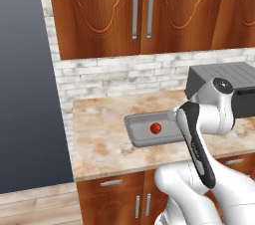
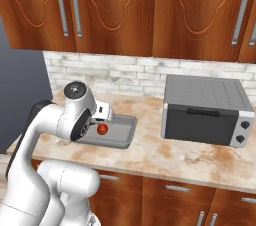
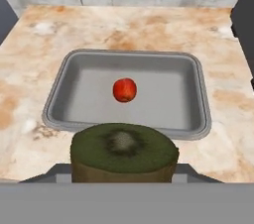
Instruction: Pick the apple and kiwi from the fridge and place them inside the tupperware on the counter.
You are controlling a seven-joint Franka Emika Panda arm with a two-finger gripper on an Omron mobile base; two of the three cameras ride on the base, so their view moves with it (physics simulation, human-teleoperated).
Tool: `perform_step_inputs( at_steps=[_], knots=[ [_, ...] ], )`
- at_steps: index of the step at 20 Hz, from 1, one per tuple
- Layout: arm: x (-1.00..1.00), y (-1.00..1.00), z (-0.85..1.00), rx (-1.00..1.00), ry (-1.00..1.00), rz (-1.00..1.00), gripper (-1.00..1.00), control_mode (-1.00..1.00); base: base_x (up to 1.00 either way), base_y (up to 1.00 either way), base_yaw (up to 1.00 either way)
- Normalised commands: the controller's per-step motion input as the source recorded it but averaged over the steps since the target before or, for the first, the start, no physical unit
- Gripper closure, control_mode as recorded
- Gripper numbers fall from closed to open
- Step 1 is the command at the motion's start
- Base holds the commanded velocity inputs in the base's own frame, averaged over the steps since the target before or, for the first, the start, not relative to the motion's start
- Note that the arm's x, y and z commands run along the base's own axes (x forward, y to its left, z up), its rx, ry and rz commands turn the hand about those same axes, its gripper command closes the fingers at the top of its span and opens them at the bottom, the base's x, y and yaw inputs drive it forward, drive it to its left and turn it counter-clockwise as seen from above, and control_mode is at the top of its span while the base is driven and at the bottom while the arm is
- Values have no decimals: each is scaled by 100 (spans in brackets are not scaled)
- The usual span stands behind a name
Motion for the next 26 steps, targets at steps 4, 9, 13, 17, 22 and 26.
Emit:
perform_step_inputs(
  at_steps=[4, 9, 13, 17, 22, 26],
  knots=[
    [22, -15, -51, 0, 8, 0, 100, -100, 0, 0, 0],
    [25, -9, -37, 0, 4, 0, 100, -100, 0, 0, 0],
    [42, -1, -26, 0, 3, 0, 100, -100, 0, 0, 0],
    [43, 0, -21, 0, 2, 0, 100, -100, 0, 0, 0],
    [42, -8, -18, 0, 5, 0, 100, -100, 0, 0, 0],
    [39, -10, -19, 0, 4, 0, 100, -100, 0, 0, 0]
  ],
)
